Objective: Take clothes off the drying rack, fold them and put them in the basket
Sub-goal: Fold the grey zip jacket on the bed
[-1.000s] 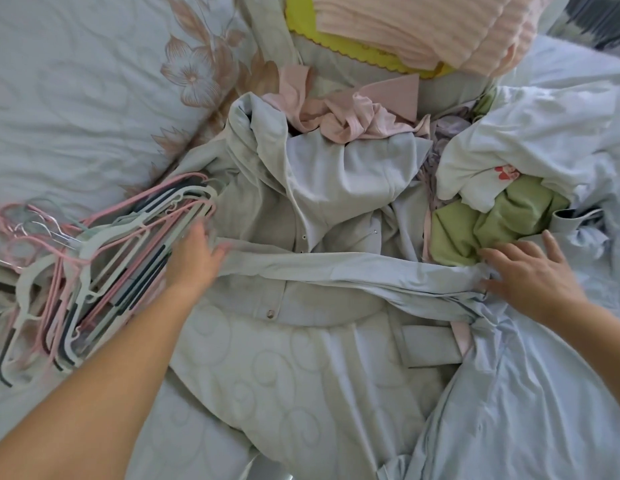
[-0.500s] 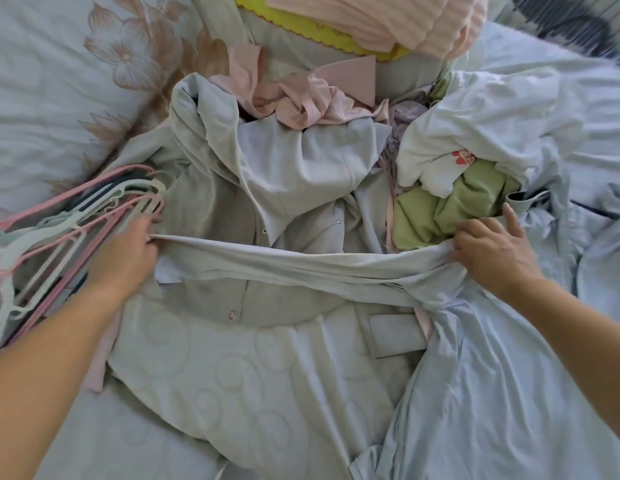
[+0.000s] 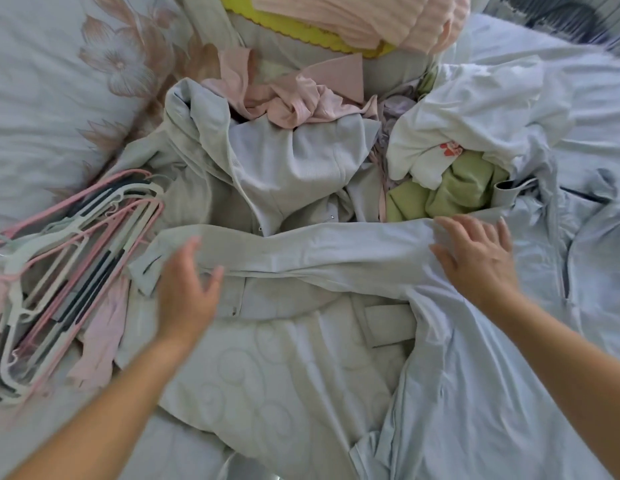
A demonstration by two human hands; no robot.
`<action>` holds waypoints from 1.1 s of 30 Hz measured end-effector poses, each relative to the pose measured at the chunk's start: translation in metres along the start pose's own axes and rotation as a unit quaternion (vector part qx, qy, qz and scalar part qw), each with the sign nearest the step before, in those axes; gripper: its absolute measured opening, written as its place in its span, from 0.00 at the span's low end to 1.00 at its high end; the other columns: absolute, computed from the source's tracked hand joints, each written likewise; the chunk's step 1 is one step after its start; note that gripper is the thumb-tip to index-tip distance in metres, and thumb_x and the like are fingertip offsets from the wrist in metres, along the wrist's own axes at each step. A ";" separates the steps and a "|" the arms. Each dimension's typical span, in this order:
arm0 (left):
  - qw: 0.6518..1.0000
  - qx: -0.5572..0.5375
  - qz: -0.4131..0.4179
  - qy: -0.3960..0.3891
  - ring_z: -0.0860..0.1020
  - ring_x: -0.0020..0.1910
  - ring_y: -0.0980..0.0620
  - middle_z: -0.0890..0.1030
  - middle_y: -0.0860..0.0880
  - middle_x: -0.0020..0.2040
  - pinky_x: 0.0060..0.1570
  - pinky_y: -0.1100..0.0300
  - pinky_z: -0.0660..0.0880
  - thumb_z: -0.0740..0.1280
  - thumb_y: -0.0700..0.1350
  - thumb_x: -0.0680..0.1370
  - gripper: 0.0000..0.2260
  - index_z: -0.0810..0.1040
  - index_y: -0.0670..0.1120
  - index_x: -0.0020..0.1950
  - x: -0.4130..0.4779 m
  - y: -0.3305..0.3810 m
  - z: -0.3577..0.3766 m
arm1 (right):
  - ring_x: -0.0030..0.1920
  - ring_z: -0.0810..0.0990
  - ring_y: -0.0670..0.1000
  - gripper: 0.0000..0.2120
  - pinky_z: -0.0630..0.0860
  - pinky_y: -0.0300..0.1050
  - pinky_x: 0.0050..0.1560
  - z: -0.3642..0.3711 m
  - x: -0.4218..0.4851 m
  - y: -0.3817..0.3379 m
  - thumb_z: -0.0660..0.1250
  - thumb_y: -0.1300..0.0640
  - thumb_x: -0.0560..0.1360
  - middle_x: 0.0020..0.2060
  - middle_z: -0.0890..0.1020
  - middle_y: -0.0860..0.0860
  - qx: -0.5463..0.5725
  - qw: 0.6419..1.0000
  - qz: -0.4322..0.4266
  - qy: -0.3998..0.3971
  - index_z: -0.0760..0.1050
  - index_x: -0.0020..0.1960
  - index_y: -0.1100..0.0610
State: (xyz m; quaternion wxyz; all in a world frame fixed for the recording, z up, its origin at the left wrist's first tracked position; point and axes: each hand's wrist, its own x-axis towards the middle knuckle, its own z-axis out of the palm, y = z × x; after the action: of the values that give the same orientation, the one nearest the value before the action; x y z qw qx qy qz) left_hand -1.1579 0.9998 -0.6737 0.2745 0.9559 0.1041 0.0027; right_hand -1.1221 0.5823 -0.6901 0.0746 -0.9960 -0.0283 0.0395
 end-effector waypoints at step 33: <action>0.961 -0.006 -0.136 -0.242 0.72 0.56 0.53 0.75 0.54 0.55 0.57 0.57 0.71 0.71 0.48 0.75 0.25 0.68 0.43 0.68 -0.294 0.096 0.105 | 0.77 0.54 0.51 0.30 0.35 0.56 0.72 0.050 -0.242 0.038 0.50 0.41 0.80 0.77 0.58 0.49 0.033 0.967 -0.019 -0.254 0.45 0.78 0.48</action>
State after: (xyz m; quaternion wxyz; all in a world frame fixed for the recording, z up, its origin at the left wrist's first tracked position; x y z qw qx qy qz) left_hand -1.4204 0.8064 -0.6968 0.2946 0.9034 0.1634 -0.2653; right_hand -1.3652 0.5368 -0.7271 0.0981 -0.9497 -0.0639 0.2903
